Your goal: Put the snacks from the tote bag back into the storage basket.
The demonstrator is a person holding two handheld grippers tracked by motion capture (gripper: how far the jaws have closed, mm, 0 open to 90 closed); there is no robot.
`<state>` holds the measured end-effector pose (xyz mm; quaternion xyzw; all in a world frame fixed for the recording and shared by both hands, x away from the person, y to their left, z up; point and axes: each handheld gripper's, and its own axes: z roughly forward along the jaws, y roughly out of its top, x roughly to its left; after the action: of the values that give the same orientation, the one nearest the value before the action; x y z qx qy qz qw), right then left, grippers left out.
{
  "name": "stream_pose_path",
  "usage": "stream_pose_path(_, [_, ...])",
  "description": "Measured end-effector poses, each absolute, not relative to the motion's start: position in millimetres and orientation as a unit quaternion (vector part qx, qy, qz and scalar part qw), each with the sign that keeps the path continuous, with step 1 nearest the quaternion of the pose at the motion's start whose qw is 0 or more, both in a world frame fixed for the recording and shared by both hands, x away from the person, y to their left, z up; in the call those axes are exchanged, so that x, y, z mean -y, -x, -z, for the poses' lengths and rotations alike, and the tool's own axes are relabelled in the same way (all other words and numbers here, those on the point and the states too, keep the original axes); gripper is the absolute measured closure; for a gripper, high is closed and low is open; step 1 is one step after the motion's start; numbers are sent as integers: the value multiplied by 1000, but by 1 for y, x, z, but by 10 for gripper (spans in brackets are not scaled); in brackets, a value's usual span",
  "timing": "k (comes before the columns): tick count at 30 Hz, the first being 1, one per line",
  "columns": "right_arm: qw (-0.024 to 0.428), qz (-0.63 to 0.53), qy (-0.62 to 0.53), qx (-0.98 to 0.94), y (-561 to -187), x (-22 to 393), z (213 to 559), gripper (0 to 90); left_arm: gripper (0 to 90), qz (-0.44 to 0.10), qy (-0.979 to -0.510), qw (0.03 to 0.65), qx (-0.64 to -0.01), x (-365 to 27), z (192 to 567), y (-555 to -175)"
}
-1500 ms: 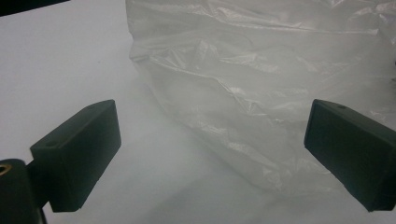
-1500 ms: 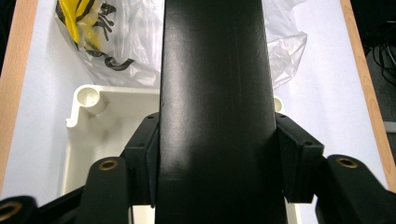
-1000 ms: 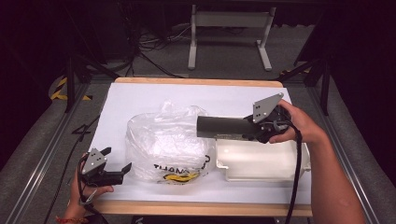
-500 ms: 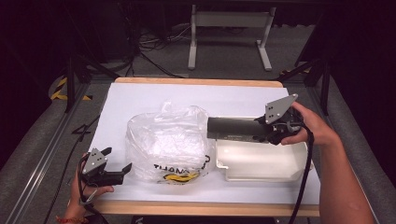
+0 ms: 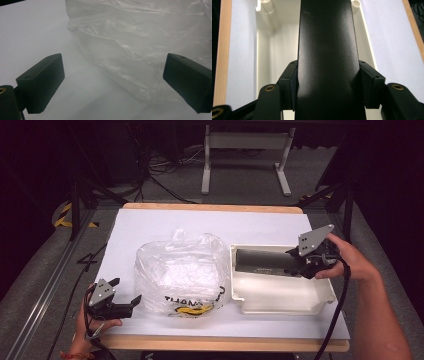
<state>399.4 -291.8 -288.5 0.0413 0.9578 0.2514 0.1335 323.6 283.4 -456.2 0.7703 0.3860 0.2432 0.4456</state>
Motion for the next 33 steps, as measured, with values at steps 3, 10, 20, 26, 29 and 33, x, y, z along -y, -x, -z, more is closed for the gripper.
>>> stream_pose_path(3, [128,-246,-44,-960,-399,295,292,426,45,-243,-770,445,-387,-283,456,-324])
stream_pose_path(10, [115,-232,-41,-965,-402,295,303,425,45,-242,-771,444,-387,-283,457,-324])
stream_pose_path(20, [104,-208,-45,-971,-405,293,314,425,45,-241,-772,443,-386,-283,457,-324])
stream_pose_path(26, [97,-199,-48,-974,-408,294,322,425,45,-239,-772,444,-387,-283,457,-324])
stream_pose_path(29, [92,-192,-46,-976,-409,294,327,425,45,-239,-772,443,-387,-283,457,-324])
stream_pose_path(33, [84,-184,-47,-978,-413,292,336,425,45,-239,-772,444,-387,-284,457,-324])
